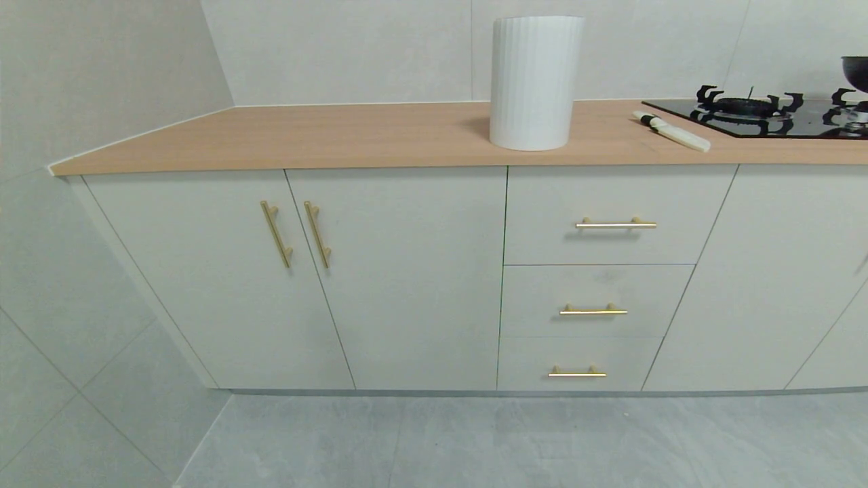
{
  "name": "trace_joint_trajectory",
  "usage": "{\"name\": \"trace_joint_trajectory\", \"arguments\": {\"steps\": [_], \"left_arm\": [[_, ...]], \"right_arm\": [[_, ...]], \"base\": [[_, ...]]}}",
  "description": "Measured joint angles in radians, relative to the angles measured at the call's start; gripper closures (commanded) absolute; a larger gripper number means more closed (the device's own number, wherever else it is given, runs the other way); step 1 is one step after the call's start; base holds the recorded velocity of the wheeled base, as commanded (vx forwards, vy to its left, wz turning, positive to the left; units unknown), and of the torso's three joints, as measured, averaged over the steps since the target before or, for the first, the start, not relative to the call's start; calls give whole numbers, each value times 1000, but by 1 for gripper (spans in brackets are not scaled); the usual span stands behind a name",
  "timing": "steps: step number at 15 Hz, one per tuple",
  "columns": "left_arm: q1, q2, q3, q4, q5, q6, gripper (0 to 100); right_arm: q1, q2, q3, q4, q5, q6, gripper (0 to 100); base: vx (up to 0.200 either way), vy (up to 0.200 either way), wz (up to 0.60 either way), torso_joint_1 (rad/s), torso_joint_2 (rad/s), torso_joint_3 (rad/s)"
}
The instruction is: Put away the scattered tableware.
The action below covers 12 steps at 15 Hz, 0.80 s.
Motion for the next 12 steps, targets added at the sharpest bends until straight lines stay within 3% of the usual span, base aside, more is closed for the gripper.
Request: {"name": "trace_joint_trajectory", "arguments": {"steps": [4, 12], "left_arm": [[0, 0, 0, 0, 0, 5, 0], [0, 0, 0, 0, 0, 2, 0]], "right_arm": [[0, 0, 0, 1, 18, 0, 0], [0, 0, 0, 3, 20, 0, 0]], "base": [[0, 0, 0, 0, 0, 0], [200, 0, 0, 3, 0, 1]]}}
